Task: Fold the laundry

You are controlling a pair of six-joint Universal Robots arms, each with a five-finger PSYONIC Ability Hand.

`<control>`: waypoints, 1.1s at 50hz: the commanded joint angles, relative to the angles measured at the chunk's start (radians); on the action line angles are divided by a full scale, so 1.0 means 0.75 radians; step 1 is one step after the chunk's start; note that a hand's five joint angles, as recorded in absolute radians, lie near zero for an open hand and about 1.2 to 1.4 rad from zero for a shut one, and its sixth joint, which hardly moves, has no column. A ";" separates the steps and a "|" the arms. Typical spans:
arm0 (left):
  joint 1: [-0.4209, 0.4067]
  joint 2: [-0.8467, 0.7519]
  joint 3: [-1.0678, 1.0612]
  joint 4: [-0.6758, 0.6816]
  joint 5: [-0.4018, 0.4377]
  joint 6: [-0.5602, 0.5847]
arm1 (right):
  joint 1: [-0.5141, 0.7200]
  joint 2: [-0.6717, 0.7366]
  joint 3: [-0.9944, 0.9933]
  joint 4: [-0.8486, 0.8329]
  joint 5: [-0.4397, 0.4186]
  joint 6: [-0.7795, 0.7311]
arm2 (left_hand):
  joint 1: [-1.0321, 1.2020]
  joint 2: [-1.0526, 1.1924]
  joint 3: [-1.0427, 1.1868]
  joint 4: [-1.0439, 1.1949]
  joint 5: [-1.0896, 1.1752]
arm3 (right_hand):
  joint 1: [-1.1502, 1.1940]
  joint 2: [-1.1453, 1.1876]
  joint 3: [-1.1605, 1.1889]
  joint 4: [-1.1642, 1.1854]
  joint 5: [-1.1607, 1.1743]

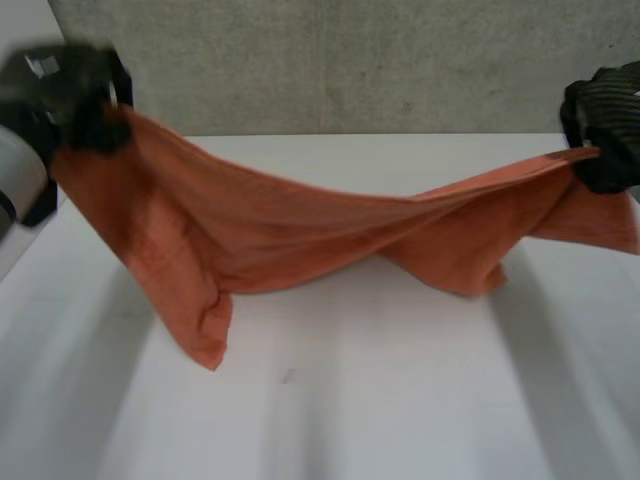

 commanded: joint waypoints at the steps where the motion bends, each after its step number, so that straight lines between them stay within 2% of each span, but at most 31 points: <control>1: 0.015 -0.137 -0.165 -0.131 -0.002 0.314 | 0.001 0.111 -0.089 0.378 0.014 -0.265 | 0.346 0.263 0.270 0.268 0.344 | 0.560 0.292 0.286 0.272 0.317; 7: 0.015 -0.293 -0.226 -0.141 -0.004 0.437 | 0.076 0.446 -0.081 0.505 0.126 -0.439 | 0.346 0.263 0.270 0.268 0.344 | 0.560 0.292 0.286 0.272 0.317; 10: 0.009 -0.403 -0.198 -0.135 -0.012 0.453 | 0.101 0.528 -0.097 0.495 0.173 -0.443 | 0.346 0.263 0.270 0.268 0.344 | 0.560 0.292 0.286 0.272 0.317; 14: 0.003 -0.522 -0.051 -0.111 -0.018 0.468 | 0.148 0.780 -0.287 0.356 0.333 -0.443 | 0.346 0.263 0.270 0.268 0.344 | 0.560 0.292 0.286 0.272 0.317; 17: -0.012 -0.612 0.207 -0.100 -0.025 0.468 | 0.150 0.803 -0.333 0.333 0.349 -0.443 | 0.346 0.263 0.270 0.268 0.344 | 0.560 0.292 0.286 0.272 0.317; 21: -0.026 -0.618 0.502 -0.007 -0.021 0.447 | 0.191 0.848 -0.738 0.117 0.380 -0.401 | 0.346 0.263 0.270 0.268 0.344 | 0.560 0.292 0.286 0.272 0.317; 23: -0.048 -0.577 0.616 0.177 -0.023 0.425 | 0.201 0.828 -0.884 -0.081 0.378 -0.297 | 0.346 0.263 0.270 0.268 0.344 | 0.560 0.292 0.286 0.272 0.317; 24: -0.059 -0.547 0.631 0.255 -0.023 0.410 | 0.201 0.828 -0.885 -0.082 0.378 -0.296 | 0.346 0.263 0.270 0.268 0.344 | 0.560 0.292 0.286 0.272 0.317; 25: -0.065 -0.510 0.633 0.343 -0.021 0.394 | 0.199 0.726 -0.917 -0.307 0.374 -0.187 | 0.346 0.263 0.270 0.268 0.344 | 0.560 0.292 0.286 0.272 0.317; 29: -0.057 -0.340 0.558 0.796 -0.045 0.270 | 0.185 0.482 -0.805 -0.617 0.370 -0.079 | 0.346 0.263 0.270 0.268 0.344 | 0.560 0.292 0.286 0.272 0.317; 30: -0.057 -0.326 0.537 0.828 -0.053 0.257 | 0.185 0.445 -0.769 -0.648 0.370 -0.075 | 0.346 0.263 0.270 0.268 0.344 | 0.560 0.292 0.286 0.272 0.317; 34: -0.030 -0.301 0.421 0.814 -0.063 0.224 | 0.185 0.423 -0.668 -0.616 0.352 -0.077 | 0.346 0.263 0.270 0.268 0.344 | 0.560 0.292 0.286 0.272 0.317; 37: -0.006 -0.313 0.308 0.781 -0.061 0.220 | 0.197 0.439 -0.535 -0.495 0.294 -0.077 | 0.346 0.263 0.270 0.268 0.344 | 0.560 0.292 0.286 0.272 0.317; 43: 0.044 -0.336 0.085 0.771 -0.017 0.220 | 0.189 0.478 -0.343 -0.434 0.212 -0.079 | 0.346 0.263 0.270 0.268 0.344 | 0.560 0.292 0.286 0.272 0.317; 45: 0.044 -0.377 -0.001 0.777 0.018 0.222 | 0.187 0.533 -0.280 -0.434 0.174 -0.075 | 0.346 0.263 0.270 0.268 0.344 | 0.560 0.292 0.286 0.272 0.317; 50: 0.042 -0.458 -0.123 0.781 0.049 0.224 | 0.193 0.615 -0.236 -0.430 0.159 -0.071 | 0.346 0.263 0.270 0.268 0.344 | 0.560 0.292 0.286 0.272 0.317; 51: 0.042 -0.477 -0.142 0.781 0.047 0.224 | 0.197 0.704 -0.200 -0.422 0.167 -0.069 | 0.346 0.263 0.270 0.268 0.344 | 0.560 0.292 0.286 0.272 0.317; 55: 0.042 -0.549 -0.212 0.773 0.047 0.230 | 0.185 0.819 -0.143 -0.420 0.174 -0.059 | 0.346 0.263 0.270 0.268 0.344 | 0.560 0.292 0.286 0.272 0.317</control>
